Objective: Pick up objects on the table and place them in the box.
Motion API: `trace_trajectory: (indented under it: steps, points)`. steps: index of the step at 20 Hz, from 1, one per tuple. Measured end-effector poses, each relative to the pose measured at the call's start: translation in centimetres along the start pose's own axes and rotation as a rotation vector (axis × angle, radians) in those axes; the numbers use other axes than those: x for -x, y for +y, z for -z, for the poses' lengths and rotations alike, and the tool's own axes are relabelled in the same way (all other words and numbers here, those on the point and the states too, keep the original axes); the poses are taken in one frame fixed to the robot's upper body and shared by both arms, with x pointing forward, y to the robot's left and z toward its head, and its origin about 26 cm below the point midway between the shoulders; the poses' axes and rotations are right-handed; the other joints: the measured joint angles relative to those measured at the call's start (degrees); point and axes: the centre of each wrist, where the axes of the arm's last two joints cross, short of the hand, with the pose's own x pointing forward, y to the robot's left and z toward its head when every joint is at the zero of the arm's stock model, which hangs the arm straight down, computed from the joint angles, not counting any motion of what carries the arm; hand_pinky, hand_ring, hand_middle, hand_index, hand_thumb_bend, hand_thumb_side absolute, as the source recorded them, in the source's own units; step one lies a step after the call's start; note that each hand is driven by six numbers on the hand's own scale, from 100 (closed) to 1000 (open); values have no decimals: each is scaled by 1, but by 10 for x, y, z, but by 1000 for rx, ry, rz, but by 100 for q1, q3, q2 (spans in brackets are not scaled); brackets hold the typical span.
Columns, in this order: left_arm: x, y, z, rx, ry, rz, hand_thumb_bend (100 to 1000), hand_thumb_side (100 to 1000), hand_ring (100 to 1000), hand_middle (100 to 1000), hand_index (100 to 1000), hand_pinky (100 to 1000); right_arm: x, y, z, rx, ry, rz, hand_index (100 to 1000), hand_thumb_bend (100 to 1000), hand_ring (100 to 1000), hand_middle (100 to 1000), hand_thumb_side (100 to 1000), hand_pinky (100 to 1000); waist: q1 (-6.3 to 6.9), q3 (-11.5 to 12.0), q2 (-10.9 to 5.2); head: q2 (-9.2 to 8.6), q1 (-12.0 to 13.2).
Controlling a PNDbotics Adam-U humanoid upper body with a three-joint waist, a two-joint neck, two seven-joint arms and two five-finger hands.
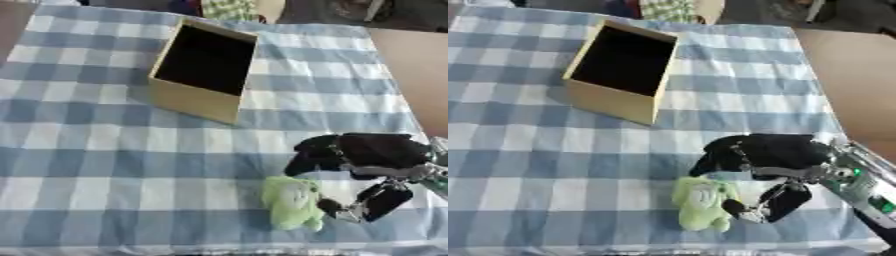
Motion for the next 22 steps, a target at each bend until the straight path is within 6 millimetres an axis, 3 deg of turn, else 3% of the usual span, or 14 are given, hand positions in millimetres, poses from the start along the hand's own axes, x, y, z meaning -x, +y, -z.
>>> trace_trajectory:
  steps: [5,7,14,22]
  points:
    - [1,-1,-2,12,9,5,100,826,545,619,657,355,3,-11,-10,41,7,-11,975,100,836,825,275,939,-19,-46,-62,0,12]
    - [1,-1,-3,15,14,6,100,827,545,619,657,355,4,-14,-12,55,11,-22,978,100,838,827,345,941,-30,-49,-77,0,13]
    - [2,-1,-4,27,17,7,100,826,545,619,658,354,3,-10,-9,33,25,-22,982,100,846,836,748,945,-32,-42,-90,0,10]
    - [1,-1,-4,36,18,7,100,826,544,619,658,353,1,-7,-1,-26,84,-88,982,100,867,859,823,960,-31,-29,-90,0,10]
